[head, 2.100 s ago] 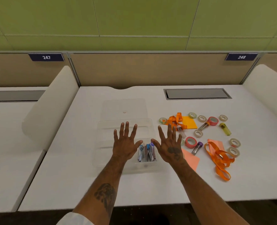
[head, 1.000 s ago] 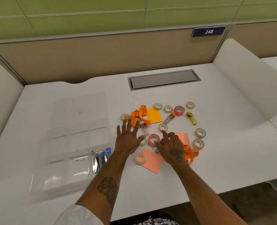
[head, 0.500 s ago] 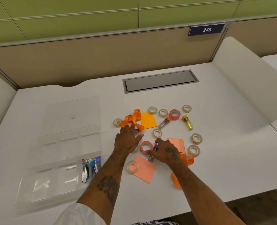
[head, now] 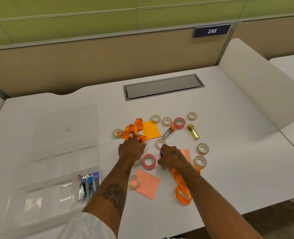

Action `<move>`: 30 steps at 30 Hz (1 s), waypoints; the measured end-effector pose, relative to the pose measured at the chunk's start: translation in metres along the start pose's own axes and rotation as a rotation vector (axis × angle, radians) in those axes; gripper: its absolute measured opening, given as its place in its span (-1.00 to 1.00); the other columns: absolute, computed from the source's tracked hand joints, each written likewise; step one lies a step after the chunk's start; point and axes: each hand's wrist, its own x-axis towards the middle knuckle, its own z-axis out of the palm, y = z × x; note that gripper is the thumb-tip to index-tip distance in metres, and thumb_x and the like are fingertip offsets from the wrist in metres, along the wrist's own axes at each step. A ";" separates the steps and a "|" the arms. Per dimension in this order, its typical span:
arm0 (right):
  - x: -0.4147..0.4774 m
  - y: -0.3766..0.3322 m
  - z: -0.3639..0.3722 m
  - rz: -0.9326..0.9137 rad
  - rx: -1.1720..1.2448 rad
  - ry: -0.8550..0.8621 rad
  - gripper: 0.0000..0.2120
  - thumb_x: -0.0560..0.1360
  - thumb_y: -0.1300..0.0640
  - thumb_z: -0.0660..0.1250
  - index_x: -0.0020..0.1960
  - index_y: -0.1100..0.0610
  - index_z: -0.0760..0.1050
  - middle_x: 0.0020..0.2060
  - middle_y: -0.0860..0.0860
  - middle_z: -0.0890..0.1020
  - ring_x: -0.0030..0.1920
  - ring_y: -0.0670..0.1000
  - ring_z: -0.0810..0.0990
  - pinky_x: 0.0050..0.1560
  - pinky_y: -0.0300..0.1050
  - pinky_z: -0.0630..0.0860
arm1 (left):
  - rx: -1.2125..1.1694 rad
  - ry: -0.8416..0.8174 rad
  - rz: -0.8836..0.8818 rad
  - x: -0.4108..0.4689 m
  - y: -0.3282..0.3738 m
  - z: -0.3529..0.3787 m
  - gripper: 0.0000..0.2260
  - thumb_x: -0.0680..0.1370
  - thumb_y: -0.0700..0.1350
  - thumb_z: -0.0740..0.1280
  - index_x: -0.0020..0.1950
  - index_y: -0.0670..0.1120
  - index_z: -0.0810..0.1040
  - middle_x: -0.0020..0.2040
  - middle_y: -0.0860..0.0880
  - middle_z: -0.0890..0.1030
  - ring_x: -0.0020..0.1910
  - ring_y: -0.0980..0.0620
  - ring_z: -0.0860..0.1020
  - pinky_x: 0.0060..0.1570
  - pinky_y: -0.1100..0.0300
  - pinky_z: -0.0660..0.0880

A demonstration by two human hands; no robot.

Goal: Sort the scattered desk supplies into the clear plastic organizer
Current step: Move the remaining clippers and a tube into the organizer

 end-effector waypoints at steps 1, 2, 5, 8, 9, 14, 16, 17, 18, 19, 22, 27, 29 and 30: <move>0.000 0.000 -0.004 -0.004 0.019 0.050 -0.52 0.37 0.01 0.44 0.22 0.13 0.40 0.07 0.14 0.57 -0.01 0.13 0.56 -0.07 -0.08 0.51 | -0.005 -0.002 -0.009 0.001 0.001 0.000 -0.38 0.58 0.28 0.15 0.50 -0.09 0.21 0.34 -0.12 0.50 0.27 -0.14 0.51 0.15 -0.04 0.48; 0.000 0.000 -0.008 -0.011 0.037 0.103 -0.50 0.38 0.01 0.42 0.25 0.13 0.39 0.06 0.15 0.58 0.00 0.15 0.57 -0.07 -0.09 0.50 | -0.008 -0.002 -0.013 0.001 0.003 0.000 -0.38 0.58 0.27 0.18 0.50 -0.09 0.21 0.31 -0.11 0.51 0.25 -0.14 0.52 0.12 -0.03 0.49; -0.001 0.001 -0.017 -0.041 0.070 0.217 -0.46 0.42 0.02 0.38 0.34 0.09 0.33 0.07 0.14 0.58 0.04 0.15 0.56 -0.05 -0.09 0.47 | 0.004 0.006 0.001 0.002 0.006 0.000 -0.45 0.57 0.19 0.26 0.45 -0.06 0.27 0.26 -0.09 0.55 0.21 -0.12 0.55 0.07 0.00 0.52; -0.002 0.006 -0.022 -0.061 0.089 0.267 -0.48 0.44 0.03 0.35 0.36 0.05 0.31 0.08 0.12 0.56 0.07 0.13 0.53 0.01 -0.03 0.46 | -0.028 -0.004 0.013 0.003 0.009 0.000 -0.53 0.57 0.10 0.31 0.41 -0.05 0.31 0.25 -0.08 0.56 0.21 -0.12 0.55 0.08 0.00 0.55; -0.003 0.008 -0.023 -0.064 0.099 0.281 -0.48 0.45 0.03 0.34 0.37 0.04 0.30 0.08 0.11 0.55 0.08 0.13 0.52 0.01 -0.04 0.45 | -0.050 -0.002 0.014 0.003 0.009 0.001 -0.54 0.57 0.07 0.33 0.40 -0.05 0.32 0.25 -0.07 0.56 0.21 -0.12 0.56 0.08 0.00 0.55; -0.005 0.007 -0.026 -0.098 0.156 0.407 -0.57 0.50 -0.01 0.30 0.34 0.00 0.35 0.11 0.06 0.57 0.13 0.11 0.53 0.07 -0.03 0.45 | -0.169 0.074 0.010 0.000 0.009 -0.009 -0.54 0.58 -0.04 0.30 0.46 -0.01 0.27 0.26 -0.08 0.56 0.18 -0.13 0.57 0.02 0.01 0.53; -0.002 -0.002 -0.028 -0.125 0.196 0.452 -0.60 0.51 -0.02 0.30 0.33 0.01 0.38 0.14 0.03 0.57 0.14 0.10 0.53 0.10 -0.01 0.48 | -0.242 0.119 0.026 -0.003 0.004 -0.020 -0.58 0.57 -0.10 0.30 0.41 -0.02 0.29 0.25 -0.09 0.54 0.15 -0.14 0.57 0.02 0.00 0.54; 0.000 -0.008 -0.030 -0.145 0.218 0.463 -0.61 0.52 -0.01 0.30 0.32 0.01 0.39 0.12 0.04 0.58 0.13 0.11 0.54 0.09 0.00 0.49 | -0.268 0.141 0.043 -0.005 0.001 -0.026 -0.59 0.56 -0.12 0.32 0.37 -0.02 0.30 0.23 -0.09 0.53 0.13 -0.13 0.56 0.01 0.00 0.56; 0.003 -0.014 -0.030 -0.170 0.236 0.466 -0.63 0.52 0.00 0.30 0.30 0.02 0.41 0.09 0.06 0.59 0.10 0.12 0.54 0.07 0.00 0.49 | -0.284 0.166 0.063 -0.008 -0.003 -0.032 -0.60 0.54 -0.12 0.35 0.33 -0.03 0.32 0.21 -0.09 0.51 0.10 -0.12 0.56 -0.02 0.01 0.57; 0.005 -0.022 -0.030 -0.203 0.245 0.461 -0.64 0.51 0.00 0.31 0.29 0.02 0.42 0.05 0.07 0.60 0.07 0.13 0.54 0.05 -0.01 0.50 | -0.297 0.198 0.076 -0.011 -0.009 -0.039 -0.62 0.52 -0.11 0.37 0.29 -0.02 0.33 0.19 -0.09 0.51 0.06 -0.11 0.56 -0.07 0.04 0.55; 0.011 -0.042 -0.026 -0.277 0.238 0.469 -0.67 0.51 0.02 0.31 0.26 0.04 0.45 -0.03 0.10 0.59 0.02 0.13 0.54 -0.02 -0.04 0.48 | -0.318 0.269 0.118 -0.019 -0.026 -0.057 -0.69 0.52 -0.09 0.37 0.19 -0.01 0.35 0.12 -0.08 0.50 -0.05 -0.08 0.54 -0.18 0.12 0.43; 0.011 -0.101 -0.007 -0.363 0.269 0.459 -0.74 0.50 -0.02 0.31 0.18 -0.04 0.50 -0.04 0.05 0.60 -0.01 0.09 0.56 -0.07 -0.10 0.47 | -0.422 0.321 0.075 -0.032 -0.082 -0.084 -0.73 0.51 -0.04 0.40 0.05 0.07 0.32 0.05 -0.02 0.53 -0.08 -0.10 0.55 -0.07 0.02 0.55; 0.008 -0.124 0.003 -0.380 0.297 0.452 -0.76 0.51 -0.02 0.30 0.16 -0.05 0.51 -0.01 0.04 0.59 -0.02 0.07 0.57 -0.07 -0.10 0.52 | -0.455 0.338 0.058 -0.037 -0.106 -0.090 -0.72 0.51 -0.02 0.42 0.04 0.10 0.32 0.05 -0.01 0.54 -0.07 -0.07 0.55 -0.04 0.05 0.56; 0.006 -0.135 0.008 -0.392 0.310 0.439 -0.76 0.52 -0.02 0.29 0.17 -0.04 0.51 -0.01 0.04 0.59 -0.05 0.05 0.57 -0.10 -0.10 0.55 | -0.468 0.349 0.054 -0.039 -0.118 -0.093 -0.72 0.51 -0.01 0.42 0.08 0.10 0.34 0.09 -0.02 0.55 -0.06 -0.05 0.56 -0.03 0.10 0.54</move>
